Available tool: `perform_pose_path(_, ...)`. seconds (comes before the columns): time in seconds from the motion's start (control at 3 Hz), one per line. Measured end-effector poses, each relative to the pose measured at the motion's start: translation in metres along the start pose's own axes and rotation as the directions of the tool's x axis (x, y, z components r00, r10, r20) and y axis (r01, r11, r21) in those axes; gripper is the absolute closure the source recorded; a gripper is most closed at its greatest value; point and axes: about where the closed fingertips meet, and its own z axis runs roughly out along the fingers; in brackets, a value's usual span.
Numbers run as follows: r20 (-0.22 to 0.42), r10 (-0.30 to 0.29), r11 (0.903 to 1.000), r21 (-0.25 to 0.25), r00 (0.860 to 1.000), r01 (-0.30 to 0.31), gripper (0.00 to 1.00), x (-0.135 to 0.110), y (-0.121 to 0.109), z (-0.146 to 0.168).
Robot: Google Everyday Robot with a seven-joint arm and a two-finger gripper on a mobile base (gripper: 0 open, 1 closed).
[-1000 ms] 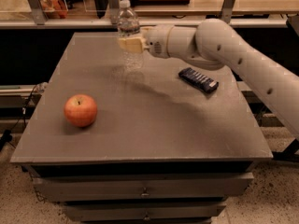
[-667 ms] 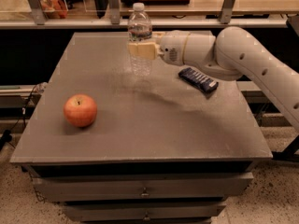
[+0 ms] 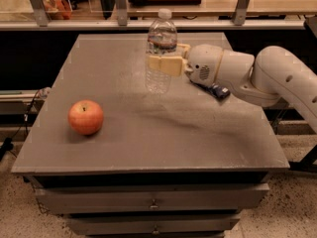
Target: Move water bottle near apple
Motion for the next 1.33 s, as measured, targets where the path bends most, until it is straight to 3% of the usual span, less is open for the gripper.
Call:
perform_pose_path(0.67, -0.045, -0.068, 0.9929, -0.101, 0.997, 0.063, 1.0, 0.005, 0.046, 0.024)
perform_pose_path(1.33, -0.016, -0.093, 0.975, -0.204, 0.996, 0.087, 1.0, 0.01, 0.079, 0.066)
